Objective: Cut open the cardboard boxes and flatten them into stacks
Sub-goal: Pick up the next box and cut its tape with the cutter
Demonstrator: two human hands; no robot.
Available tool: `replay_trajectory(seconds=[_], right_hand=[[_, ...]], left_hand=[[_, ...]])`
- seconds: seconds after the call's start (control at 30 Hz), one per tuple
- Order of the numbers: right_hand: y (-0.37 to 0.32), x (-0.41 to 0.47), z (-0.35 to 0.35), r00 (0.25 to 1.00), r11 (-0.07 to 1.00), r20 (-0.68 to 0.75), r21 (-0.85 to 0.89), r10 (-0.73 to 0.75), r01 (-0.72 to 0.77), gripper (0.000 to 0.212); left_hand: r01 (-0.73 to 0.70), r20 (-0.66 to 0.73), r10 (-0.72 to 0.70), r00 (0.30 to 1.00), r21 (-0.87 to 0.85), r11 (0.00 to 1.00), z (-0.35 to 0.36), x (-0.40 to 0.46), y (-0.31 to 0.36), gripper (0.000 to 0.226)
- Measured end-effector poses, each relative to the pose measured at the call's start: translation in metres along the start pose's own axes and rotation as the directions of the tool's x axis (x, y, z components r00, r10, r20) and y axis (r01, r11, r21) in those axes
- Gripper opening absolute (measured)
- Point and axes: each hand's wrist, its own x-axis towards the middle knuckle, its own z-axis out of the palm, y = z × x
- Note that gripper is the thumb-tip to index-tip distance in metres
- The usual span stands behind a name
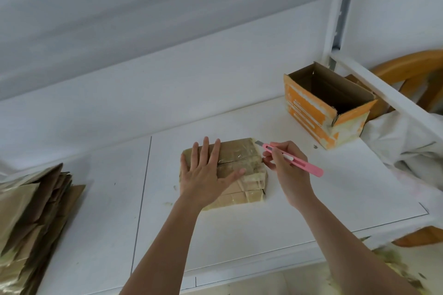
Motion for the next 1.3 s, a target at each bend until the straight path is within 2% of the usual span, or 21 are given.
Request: replay_trajectory(seconds=[0.27, 0.4, 0.67, 0.83, 0.97, 1.1, 1.2, 1.3], right_hand=[[-0.007, 0.013, -0.007, 0.991, 0.995, 0.117, -0.082, 0.057, -0.048, 0.011], [-0.011, 0.007, -0.015, 0.984, 0.992, 0.172, -0.128, 0.045, -0.023, 0.012], [-0.003, -0.007, -0.035, 0.979, 0.980, 0.201, -0.199, 0.043, -0.002, 0.015], [-0.015, -0.013, -0.047, 0.926, 0.955, 0.374, -0.286, 0.040, 0.074, 0.013], [-0.014, -0.005, -0.053, 0.981, 0.988, 0.192, -0.145, -0.021, 0.050, 0.014], [-0.008, 0.008, -0.032, 0.973, 0.978, 0.223, -0.186, -0.055, 0.098, 0.011], [-0.002, 0.008, -0.021, 0.971, 0.967, 0.231, -0.224, -0.066, 0.119, 0.020], [-0.005, 0.004, -0.023, 0.969, 0.963, 0.238, -0.238, -0.070, 0.128, 0.011]], left_hand=[[0.003, -0.007, -0.003, 1.000, 0.030, 1.000, 0.003, 0.002, 0.001, 0.113], [0.000, -0.011, 0.000, 1.000, 0.048, 0.999, 0.004, 0.003, 0.002, 0.114], [-0.005, -0.036, 0.007, 0.999, 0.055, 0.998, 0.006, 0.007, 0.000, 0.120], [0.004, -0.042, -0.002, 0.999, 0.039, 0.999, 0.006, 0.008, 0.000, 0.120], [0.006, -0.029, -0.006, 1.000, 0.020, 1.000, 0.005, 0.008, 0.003, 0.118], [0.010, -0.025, -0.010, 1.000, 0.014, 1.000, 0.004, 0.004, 0.002, 0.117], [0.012, -0.029, -0.011, 1.000, 0.013, 1.000, 0.005, 0.003, 0.003, 0.117], [0.011, -0.036, -0.010, 0.999, 0.032, 0.999, 0.006, 0.003, 0.002, 0.120]])
